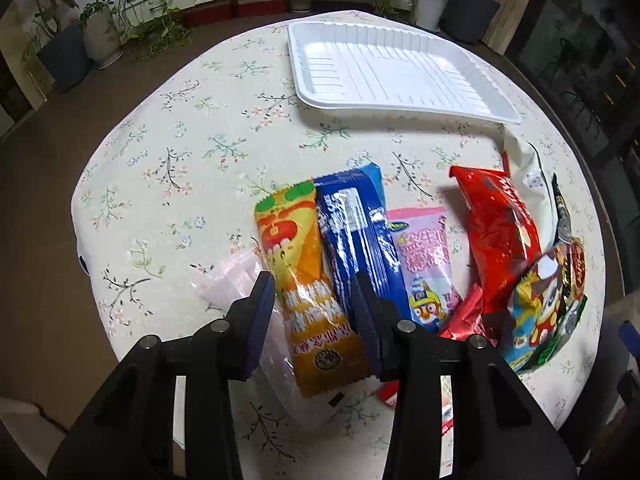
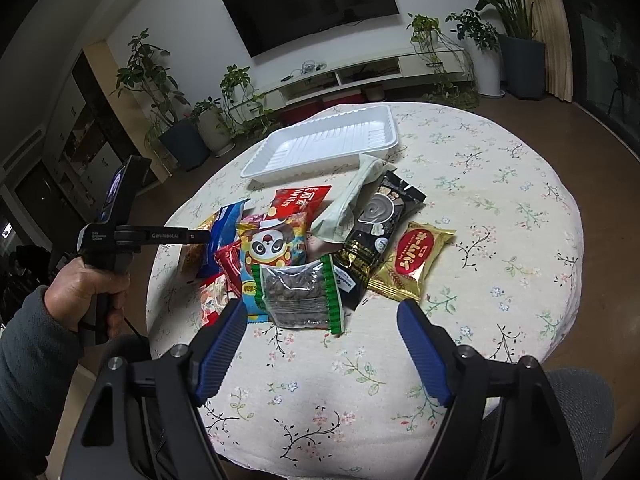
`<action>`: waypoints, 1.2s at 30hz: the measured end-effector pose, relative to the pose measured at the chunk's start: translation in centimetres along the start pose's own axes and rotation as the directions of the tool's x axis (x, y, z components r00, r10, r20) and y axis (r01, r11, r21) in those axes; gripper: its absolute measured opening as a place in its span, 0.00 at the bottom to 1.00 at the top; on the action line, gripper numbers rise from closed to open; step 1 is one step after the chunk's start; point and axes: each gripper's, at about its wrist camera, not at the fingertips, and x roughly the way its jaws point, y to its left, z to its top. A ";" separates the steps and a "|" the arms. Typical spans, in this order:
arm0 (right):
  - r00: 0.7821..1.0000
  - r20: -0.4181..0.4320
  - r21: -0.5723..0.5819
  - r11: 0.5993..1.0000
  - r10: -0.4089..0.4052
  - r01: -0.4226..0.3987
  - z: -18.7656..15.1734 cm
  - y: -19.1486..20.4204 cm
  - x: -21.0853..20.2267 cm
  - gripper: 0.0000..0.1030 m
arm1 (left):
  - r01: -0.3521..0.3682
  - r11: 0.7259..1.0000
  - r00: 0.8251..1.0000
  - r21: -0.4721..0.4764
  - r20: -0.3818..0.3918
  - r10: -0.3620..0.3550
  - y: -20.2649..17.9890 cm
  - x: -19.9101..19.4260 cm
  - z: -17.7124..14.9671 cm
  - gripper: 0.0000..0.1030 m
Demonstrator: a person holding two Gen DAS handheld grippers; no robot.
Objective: Organize snacks
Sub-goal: 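Grasp the orange-yellow candy stick with the left gripper while the right gripper reaches the clear nut bag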
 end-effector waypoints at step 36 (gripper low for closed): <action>0.999 -0.039 -0.031 0.999 -0.032 0.031 -0.4 0.8 1.4 0.77 | 0.082 0.996 0.996 0.021 -0.024 -0.081 0.6 2.8 0.4 0.15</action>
